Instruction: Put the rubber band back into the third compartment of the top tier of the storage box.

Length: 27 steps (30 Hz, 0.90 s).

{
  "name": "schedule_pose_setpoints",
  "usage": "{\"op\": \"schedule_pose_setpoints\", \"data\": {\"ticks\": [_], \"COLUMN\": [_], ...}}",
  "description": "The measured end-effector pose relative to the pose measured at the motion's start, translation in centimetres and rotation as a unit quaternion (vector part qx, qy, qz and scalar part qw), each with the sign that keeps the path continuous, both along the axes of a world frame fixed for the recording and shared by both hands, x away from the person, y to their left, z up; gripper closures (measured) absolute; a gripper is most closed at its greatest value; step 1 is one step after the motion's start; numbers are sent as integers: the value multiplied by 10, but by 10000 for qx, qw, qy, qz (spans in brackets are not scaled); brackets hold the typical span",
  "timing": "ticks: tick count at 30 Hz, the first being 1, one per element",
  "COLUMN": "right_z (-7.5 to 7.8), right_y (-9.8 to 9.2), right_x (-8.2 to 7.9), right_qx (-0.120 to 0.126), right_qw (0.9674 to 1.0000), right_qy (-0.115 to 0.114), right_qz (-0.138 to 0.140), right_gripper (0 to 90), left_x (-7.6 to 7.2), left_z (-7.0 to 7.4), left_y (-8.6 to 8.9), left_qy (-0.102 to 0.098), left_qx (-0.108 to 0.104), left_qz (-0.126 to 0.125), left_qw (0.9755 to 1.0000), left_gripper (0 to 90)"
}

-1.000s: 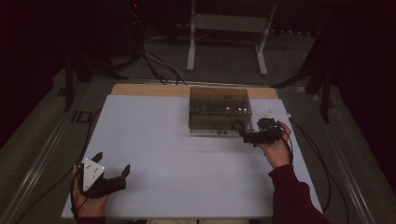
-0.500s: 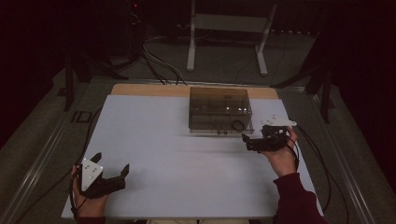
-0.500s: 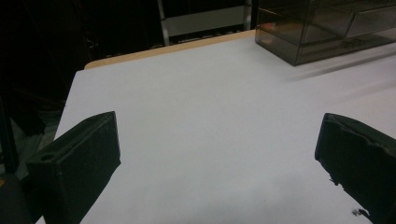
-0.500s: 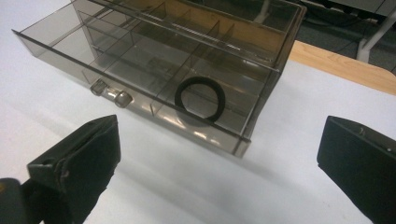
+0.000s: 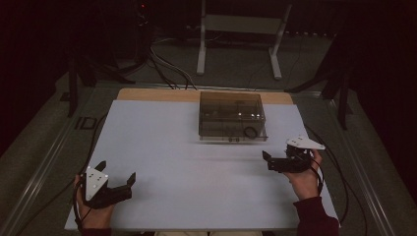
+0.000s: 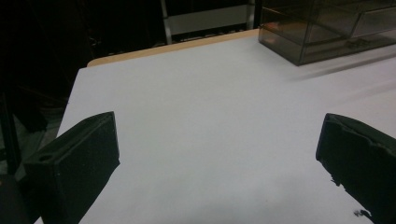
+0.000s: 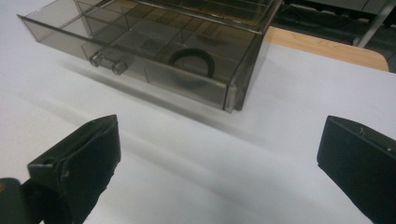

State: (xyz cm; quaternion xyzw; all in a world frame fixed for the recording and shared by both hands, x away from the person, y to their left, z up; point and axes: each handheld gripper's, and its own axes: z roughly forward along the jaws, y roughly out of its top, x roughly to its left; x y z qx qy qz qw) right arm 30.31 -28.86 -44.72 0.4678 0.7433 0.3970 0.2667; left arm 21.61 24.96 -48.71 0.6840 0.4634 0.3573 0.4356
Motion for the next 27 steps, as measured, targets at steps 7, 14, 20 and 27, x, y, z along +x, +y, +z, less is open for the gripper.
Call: {"op": "schedule_pose_setpoints", "data": {"ticks": [7, 14, 20, 27], "right_z": [-12, -23, -31, -35], "right_y": [-8, -11, -13, -14], "right_x": [-14, -25, -33, -39], "right_qx": [134, 164, 257, 335], "right_qw": [9997, 9991, 9984, 9975], "right_qy": [-213, -386, -504, -625], "right_qz": [-41, -74, -50, -6], "right_gripper": [1, 1, 1, 1], "left_x": [0, 1, 1, 1], "left_z": [0, 0, 1, 3], "left_y": [-1, 0, 0, 1], "left_qy": [-3, 43, 28, 9], "left_qx": [0, 14, -35, -84], "left_qz": [-31, -108, -160, -210], "left_qw": [10000, 9999, 9999, 9997], "left_gripper": [3, 4, 4, 5]}}
